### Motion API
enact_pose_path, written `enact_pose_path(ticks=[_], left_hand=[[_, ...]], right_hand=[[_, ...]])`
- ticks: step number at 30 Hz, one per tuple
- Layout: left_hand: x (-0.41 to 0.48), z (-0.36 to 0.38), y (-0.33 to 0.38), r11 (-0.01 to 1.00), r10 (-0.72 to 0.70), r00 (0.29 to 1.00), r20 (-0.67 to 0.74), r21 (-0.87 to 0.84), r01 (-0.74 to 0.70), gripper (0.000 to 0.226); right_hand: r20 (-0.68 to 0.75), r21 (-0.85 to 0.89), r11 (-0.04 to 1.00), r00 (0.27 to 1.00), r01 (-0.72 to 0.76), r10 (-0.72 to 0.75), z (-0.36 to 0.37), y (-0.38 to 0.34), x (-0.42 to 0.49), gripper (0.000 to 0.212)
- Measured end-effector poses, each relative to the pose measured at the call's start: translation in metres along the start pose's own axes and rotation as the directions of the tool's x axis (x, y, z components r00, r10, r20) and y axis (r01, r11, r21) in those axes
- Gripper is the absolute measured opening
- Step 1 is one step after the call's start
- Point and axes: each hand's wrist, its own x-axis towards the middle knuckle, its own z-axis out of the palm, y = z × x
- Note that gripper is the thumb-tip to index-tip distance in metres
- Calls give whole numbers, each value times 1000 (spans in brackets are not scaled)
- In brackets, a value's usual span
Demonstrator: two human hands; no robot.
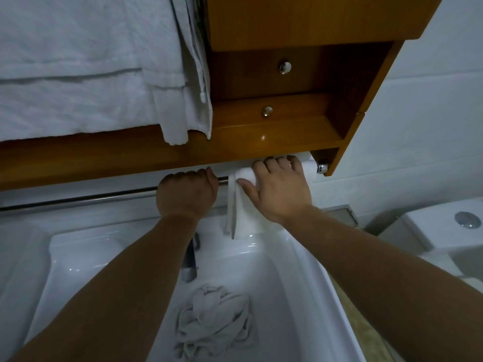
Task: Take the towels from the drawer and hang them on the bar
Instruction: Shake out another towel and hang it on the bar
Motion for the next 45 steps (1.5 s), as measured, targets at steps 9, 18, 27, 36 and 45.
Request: enact_pose_path(ticks=[9, 18, 27, 36, 45], left_hand=[[1, -3, 1, 1000, -26, 999, 30, -11, 27, 50], [0, -21, -7, 990, 104, 964, 245, -120, -77, 54], [-1, -31, -15, 971, 220, 928, 300, -156, -180, 48], [1, -40, -19, 968, 239, 886, 397, -166, -186, 57], [9, -53, -22, 964, 240, 779, 579, -237, -120, 64]], right_hand=[[286, 173, 985, 958, -23, -28, -11, 19, 40, 82], [167, 13, 999, 985, -34, 31, -10, 18, 16, 70], [129, -30, 996, 988, -84, 87, -7, 46, -6, 70], [392, 125, 987, 919, -100, 43, -20, 54, 27, 79], [443, 145, 974, 892, -173, 92, -22, 49, 27, 75]])
